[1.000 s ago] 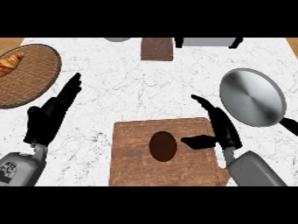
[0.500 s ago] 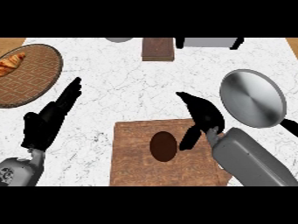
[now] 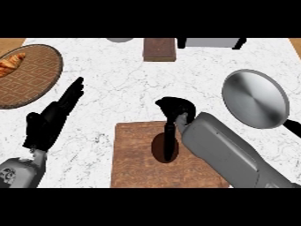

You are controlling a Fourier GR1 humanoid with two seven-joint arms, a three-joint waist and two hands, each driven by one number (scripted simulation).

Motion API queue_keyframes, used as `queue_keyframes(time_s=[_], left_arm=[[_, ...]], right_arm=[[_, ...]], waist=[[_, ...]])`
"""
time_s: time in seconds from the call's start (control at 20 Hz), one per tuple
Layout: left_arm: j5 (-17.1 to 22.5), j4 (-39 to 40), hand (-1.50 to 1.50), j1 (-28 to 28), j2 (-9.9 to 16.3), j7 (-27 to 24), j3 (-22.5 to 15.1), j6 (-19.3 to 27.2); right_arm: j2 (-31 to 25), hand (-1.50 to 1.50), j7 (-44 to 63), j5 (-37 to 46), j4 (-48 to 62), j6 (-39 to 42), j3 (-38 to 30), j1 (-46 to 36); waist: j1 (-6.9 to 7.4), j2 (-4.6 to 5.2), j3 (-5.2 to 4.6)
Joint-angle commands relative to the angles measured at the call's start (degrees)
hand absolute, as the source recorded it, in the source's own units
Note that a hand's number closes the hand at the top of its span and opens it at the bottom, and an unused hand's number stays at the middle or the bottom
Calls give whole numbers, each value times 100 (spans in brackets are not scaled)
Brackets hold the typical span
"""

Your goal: Pick the cupcake from the cutting board and place it in the pan

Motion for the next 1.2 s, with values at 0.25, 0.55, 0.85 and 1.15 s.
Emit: queue_keyframes(time_s=[0.25, 0.55, 0.85, 1.15], left_arm=[[-83, -393, 0, 390, -28, 122, 93, -16], [-229, 75, 0, 194, -279, -51, 114, -2], [-307, 254, 0, 2, -307, -108, 281, -155], [-328, -391, 0, 231, -388, 376, 226, -157]], right_arm=[[626, -150, 1062, 85, 440, 466, 282, -158], [620, -150, 1416, 112, 304, 626, 386, -144], [519, -150, 1168, 367, 317, 649, 353, 42], [808, -150, 940, 949, 526, 99, 541, 583]], waist=[[-57, -31, 7], [-147, -21, 4], [-142, -12, 6], [-91, -15, 9]])
